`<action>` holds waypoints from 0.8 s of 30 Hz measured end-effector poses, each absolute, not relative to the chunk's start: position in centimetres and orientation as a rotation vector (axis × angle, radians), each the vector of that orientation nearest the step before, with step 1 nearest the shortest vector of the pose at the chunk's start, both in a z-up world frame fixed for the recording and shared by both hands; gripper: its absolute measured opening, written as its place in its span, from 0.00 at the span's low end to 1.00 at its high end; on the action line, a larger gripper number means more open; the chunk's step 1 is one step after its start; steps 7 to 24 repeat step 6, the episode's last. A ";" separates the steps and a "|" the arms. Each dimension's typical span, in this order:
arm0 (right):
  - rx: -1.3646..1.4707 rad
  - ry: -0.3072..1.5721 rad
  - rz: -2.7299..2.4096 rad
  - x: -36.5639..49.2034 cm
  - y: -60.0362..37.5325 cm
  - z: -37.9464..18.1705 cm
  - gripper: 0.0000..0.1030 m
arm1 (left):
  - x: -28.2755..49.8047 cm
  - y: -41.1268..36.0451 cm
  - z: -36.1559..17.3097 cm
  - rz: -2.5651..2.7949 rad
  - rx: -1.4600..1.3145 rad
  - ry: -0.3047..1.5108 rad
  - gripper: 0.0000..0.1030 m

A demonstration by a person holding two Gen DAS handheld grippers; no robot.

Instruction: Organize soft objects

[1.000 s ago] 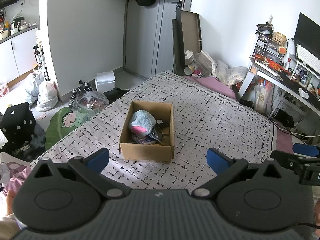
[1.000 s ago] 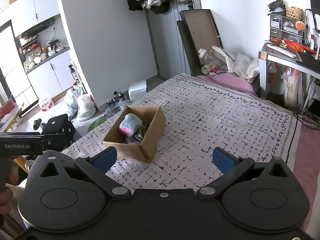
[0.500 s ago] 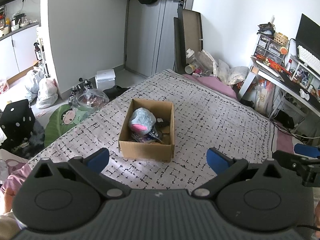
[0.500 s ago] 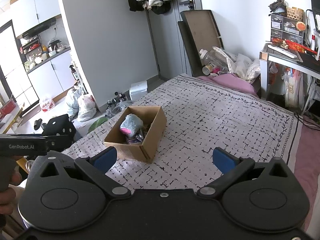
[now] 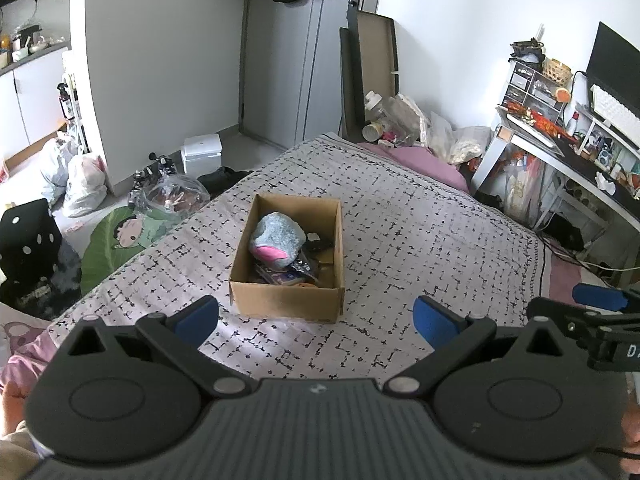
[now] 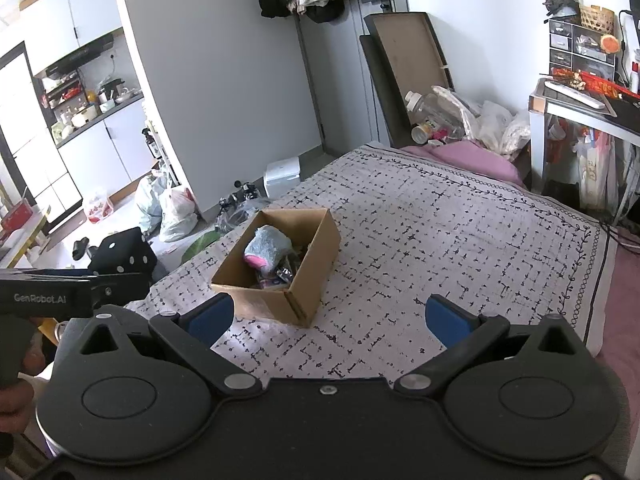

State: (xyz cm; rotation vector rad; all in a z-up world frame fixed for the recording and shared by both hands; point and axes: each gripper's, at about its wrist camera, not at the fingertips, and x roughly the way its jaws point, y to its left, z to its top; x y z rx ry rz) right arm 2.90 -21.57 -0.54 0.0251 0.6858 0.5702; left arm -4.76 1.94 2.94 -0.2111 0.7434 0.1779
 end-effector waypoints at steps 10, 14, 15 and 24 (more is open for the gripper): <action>0.037 0.698 0.561 3.2 -21.0 -1.0 1.00 | -4.2 2.1 2.9 0.172 -0.224 0.731 1.00; 0.037 0.698 0.561 3.2 -21.0 -1.0 1.00 | -4.2 2.1 2.9 0.172 -0.224 0.731 1.00; 0.037 0.698 0.561 3.2 -21.0 -1.0 1.00 | -4.2 2.1 2.9 0.172 -0.224 0.731 1.00; 0.037 0.698 0.561 3.2 -21.0 -1.0 1.00 | -4.2 2.1 2.9 0.172 -0.224 0.731 1.00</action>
